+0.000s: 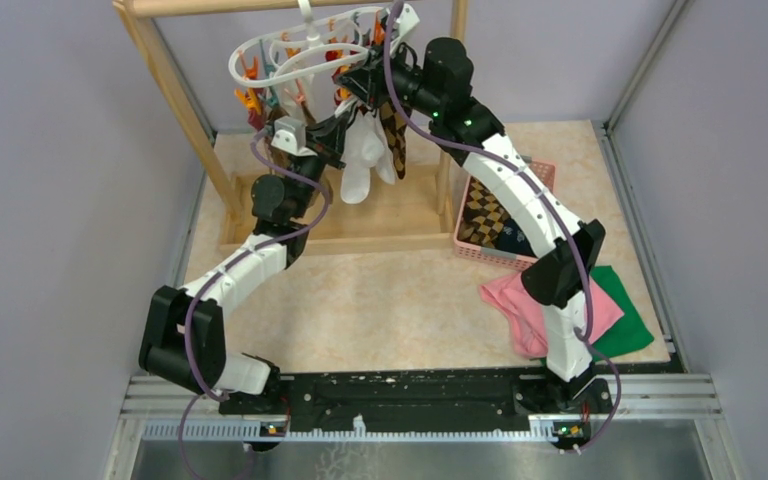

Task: Clip the socks to the hanger
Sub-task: Clamp the sock onto the hanger.

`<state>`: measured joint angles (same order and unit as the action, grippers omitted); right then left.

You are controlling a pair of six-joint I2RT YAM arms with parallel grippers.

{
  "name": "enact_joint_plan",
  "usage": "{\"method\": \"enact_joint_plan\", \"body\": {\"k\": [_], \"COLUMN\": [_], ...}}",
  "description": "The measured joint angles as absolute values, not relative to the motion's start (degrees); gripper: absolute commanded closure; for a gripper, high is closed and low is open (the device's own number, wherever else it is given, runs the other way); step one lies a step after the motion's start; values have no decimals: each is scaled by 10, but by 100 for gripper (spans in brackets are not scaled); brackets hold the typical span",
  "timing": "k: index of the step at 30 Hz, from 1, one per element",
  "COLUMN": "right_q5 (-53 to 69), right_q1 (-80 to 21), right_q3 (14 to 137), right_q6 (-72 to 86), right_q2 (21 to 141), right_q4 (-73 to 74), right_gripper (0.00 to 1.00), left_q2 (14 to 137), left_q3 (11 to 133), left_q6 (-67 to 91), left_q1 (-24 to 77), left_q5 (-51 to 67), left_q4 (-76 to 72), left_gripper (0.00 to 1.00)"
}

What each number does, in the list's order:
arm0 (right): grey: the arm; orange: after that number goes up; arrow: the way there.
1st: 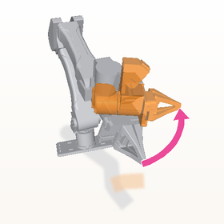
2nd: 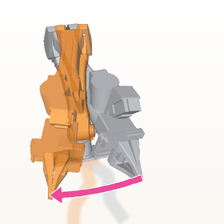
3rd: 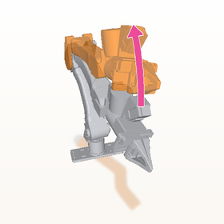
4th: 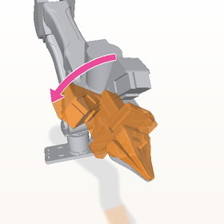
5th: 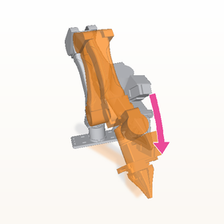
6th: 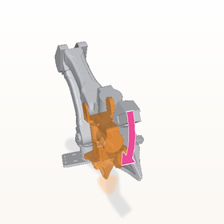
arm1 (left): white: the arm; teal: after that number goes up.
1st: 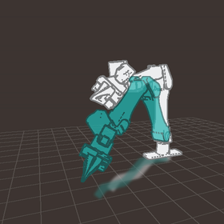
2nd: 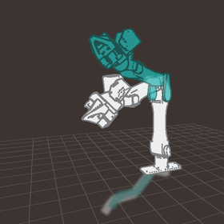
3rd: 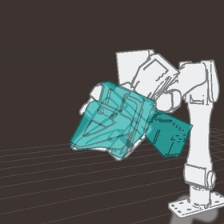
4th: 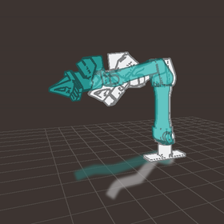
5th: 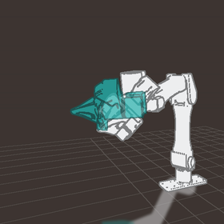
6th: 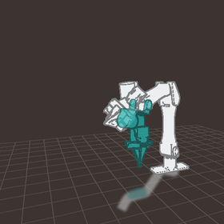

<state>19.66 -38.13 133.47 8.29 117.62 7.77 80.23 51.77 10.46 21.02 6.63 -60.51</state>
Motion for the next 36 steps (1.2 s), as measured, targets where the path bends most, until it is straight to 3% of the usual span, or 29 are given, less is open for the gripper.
{"method": "enact_joint_plan", "body": {"k": [23,36], "right_q5": [276,291], "right_q1": [-369,-366], "right_q3": [1301,1290], "right_q6": [60,60], "right_q2": [1165,1162], "right_q4": [28,14], "right_gripper": [100,100], "left_q2": [801,803], "left_q3": [549,574], "left_q6": [227,247], "left_q1": [138,131], "left_q5": [234,239], "left_q4": [-578,-539], "left_gripper": [100,100]}}
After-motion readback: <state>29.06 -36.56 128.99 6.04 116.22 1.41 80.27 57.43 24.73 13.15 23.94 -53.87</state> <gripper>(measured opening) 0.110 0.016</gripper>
